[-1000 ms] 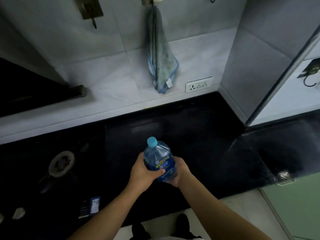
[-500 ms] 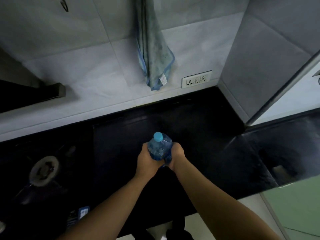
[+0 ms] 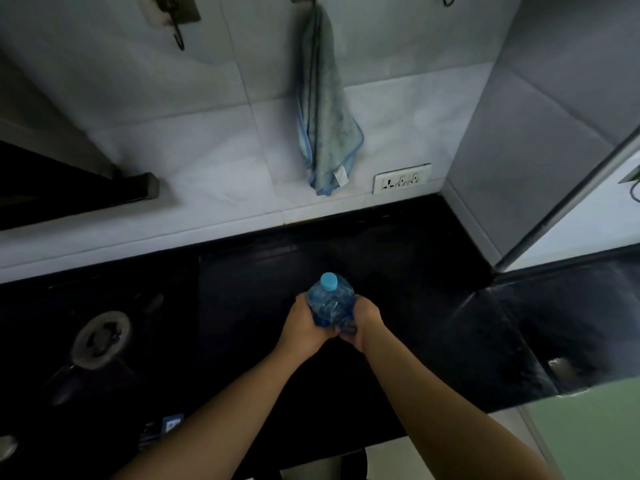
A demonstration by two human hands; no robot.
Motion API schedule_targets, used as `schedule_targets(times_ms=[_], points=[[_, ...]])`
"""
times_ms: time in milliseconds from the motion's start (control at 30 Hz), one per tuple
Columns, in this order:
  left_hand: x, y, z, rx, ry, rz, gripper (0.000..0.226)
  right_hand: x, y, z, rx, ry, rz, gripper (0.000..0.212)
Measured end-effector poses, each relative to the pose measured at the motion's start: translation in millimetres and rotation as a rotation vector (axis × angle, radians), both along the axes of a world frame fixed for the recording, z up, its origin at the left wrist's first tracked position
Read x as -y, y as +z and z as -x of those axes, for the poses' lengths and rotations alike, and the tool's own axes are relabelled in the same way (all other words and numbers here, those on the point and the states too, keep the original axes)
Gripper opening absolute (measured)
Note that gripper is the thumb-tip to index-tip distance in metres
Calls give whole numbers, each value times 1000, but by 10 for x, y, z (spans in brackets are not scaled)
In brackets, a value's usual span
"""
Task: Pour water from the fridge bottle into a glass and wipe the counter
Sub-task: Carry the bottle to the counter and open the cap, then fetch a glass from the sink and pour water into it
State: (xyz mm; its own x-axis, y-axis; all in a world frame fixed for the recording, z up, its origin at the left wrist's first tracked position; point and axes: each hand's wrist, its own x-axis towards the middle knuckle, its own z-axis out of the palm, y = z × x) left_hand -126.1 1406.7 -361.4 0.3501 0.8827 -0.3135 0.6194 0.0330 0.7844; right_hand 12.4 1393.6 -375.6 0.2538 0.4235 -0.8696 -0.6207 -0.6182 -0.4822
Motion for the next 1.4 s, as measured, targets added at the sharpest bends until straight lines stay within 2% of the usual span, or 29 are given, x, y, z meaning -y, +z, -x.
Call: schedule_targets(times_ms=[100, 167, 267, 367, 433, 500, 567, 767, 933, 1167, 1400], points=[[28, 110, 68, -98, -41, 19, 54, 134, 132, 9, 101, 78, -5, 25], [59, 166, 143, -201, -76, 2, 58, 224, 219, 44, 190, 139, -42, 20], [115, 273, 268, -413, -197, -132, 53, 368, 353, 160, 403, 265, -135, 14], [179, 419, 423, -592, -356, -324, 55, 528, 499, 353, 865, 615, -129, 22], [201, 513, 530, -641, -424, -392, 55, 633, 584, 492, 1181, 871, -33, 34], [224, 617, 643, -698, -482, -431, 56, 742, 680, 635, 1379, 1017, 69, 43], [251, 695, 753, -754, -531, -457, 58, 864, 759, 775, 1477, 1082, 136, 47], [449, 824, 920, -815, -665, -530, 63, 1441, 986, 1036, 1555, 1021, 298, 45], [846, 963, 753, -739, -806, -589, 60, 2167, 1175, 940, 1503, 869, 430, 44], [1810, 1247, 73, -673, -1037, -685, 59, 3554, 1324, 569, 1392, 613, 589, 33], [3283, 1344, -927, -610, -1216, -763, 49, 5347, 1385, -7, 1261, 421, 749, 31]])
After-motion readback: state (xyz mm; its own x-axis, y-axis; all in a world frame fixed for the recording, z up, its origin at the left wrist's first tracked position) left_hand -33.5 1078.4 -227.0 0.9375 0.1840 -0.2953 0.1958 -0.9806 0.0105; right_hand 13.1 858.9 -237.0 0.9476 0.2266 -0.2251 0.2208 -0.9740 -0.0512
